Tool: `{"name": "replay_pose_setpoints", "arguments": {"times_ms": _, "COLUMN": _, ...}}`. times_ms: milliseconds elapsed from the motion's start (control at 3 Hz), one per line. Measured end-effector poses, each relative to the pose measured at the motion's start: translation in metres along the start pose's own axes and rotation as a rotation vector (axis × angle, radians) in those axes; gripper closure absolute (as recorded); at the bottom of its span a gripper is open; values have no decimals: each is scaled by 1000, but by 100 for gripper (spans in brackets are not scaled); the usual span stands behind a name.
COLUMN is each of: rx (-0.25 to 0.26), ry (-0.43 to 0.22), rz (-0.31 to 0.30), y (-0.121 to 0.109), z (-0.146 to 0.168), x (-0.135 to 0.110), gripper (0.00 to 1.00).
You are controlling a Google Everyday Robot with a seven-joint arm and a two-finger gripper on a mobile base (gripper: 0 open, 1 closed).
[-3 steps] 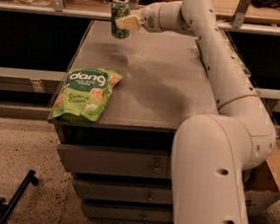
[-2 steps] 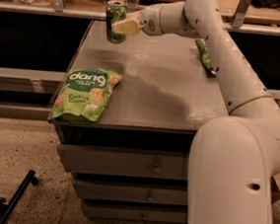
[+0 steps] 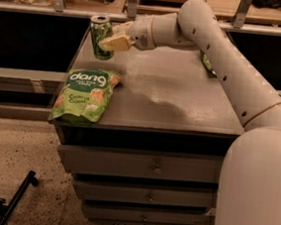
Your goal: Move green can near green rice chip bag
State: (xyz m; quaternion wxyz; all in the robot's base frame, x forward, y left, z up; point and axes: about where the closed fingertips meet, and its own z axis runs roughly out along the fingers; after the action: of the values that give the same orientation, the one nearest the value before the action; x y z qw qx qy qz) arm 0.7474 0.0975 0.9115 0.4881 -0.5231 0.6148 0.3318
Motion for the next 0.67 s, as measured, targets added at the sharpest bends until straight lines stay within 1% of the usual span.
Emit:
{"name": "replay_pose_setpoints", "arguments": {"times_ms": 333, "rx": -36, "ry": -19, "rz": -8, "y": 22, "z": 3, "x": 11, "gripper": 82}}
{"name": "replay_pose_setpoints", "arguments": {"times_ms": 667, "rx": -41, "ry": -24, "rz": 2, "y": 30, "z": 3, "x": 21, "gripper": 59}}
